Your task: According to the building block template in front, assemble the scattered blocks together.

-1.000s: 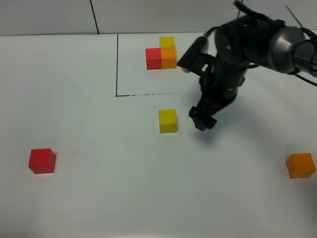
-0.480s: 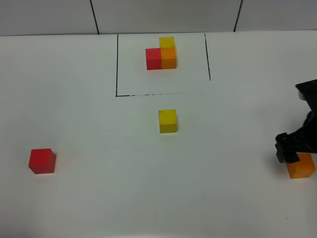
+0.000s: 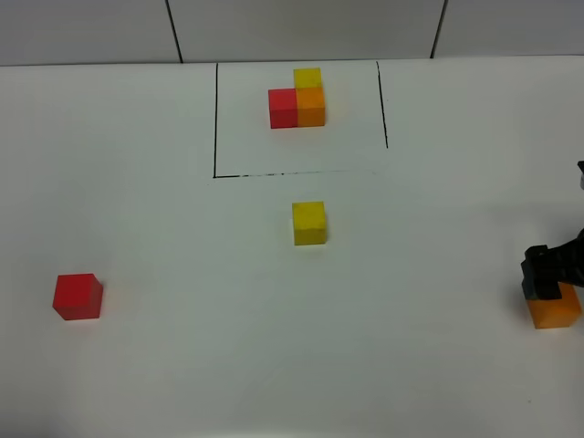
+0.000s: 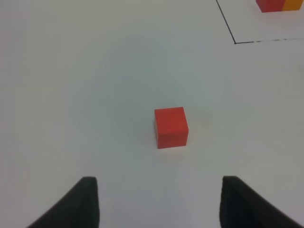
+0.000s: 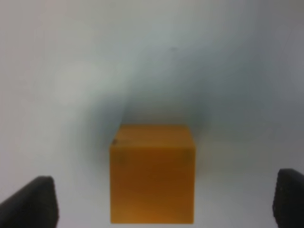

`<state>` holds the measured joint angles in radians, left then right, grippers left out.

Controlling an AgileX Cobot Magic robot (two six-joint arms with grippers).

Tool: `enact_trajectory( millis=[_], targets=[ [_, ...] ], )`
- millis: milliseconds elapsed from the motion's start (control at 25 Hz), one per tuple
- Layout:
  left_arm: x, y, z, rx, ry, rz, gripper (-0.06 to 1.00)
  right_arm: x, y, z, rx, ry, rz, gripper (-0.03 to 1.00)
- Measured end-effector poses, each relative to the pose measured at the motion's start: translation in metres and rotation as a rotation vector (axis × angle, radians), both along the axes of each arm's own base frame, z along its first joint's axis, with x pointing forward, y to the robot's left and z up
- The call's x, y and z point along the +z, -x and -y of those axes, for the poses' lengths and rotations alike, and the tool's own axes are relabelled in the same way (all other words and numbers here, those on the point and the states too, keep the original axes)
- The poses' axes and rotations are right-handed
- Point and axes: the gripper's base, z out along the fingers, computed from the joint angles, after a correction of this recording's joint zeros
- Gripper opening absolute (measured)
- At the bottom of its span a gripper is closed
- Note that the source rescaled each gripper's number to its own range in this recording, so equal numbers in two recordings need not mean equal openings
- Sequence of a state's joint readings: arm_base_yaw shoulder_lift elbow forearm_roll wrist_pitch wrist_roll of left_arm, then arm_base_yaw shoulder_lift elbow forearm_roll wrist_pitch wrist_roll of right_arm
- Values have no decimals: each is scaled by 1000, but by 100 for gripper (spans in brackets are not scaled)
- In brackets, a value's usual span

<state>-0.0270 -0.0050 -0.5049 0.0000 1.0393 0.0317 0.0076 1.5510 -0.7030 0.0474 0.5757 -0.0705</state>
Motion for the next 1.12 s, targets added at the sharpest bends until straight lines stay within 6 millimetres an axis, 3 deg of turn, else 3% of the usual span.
enact_trajectory(
  millis=[520,680,800,840,1000,1120],
  targets=[
    [0,0,0,0,0,0,24,-35,1,-1,-11,-16,-58,84],
    [0,0,0,0,0,0,24,-37,0,-1,-15,-19,-60,65],
    [0,0,0,0,0,0,24,-37,0,-1,-20,-20,-59,28],
    [0,0,0,0,0,0,24,-37,0,-2,-30,-24,-58,22],
    [0,0,0,-1,-1,0,24,-37,0,-7,-68,-33,-58,22],
    [0,0,0,-1,-1,0,24,-30,2,-25,-64,-41,-41,22]
  ],
)
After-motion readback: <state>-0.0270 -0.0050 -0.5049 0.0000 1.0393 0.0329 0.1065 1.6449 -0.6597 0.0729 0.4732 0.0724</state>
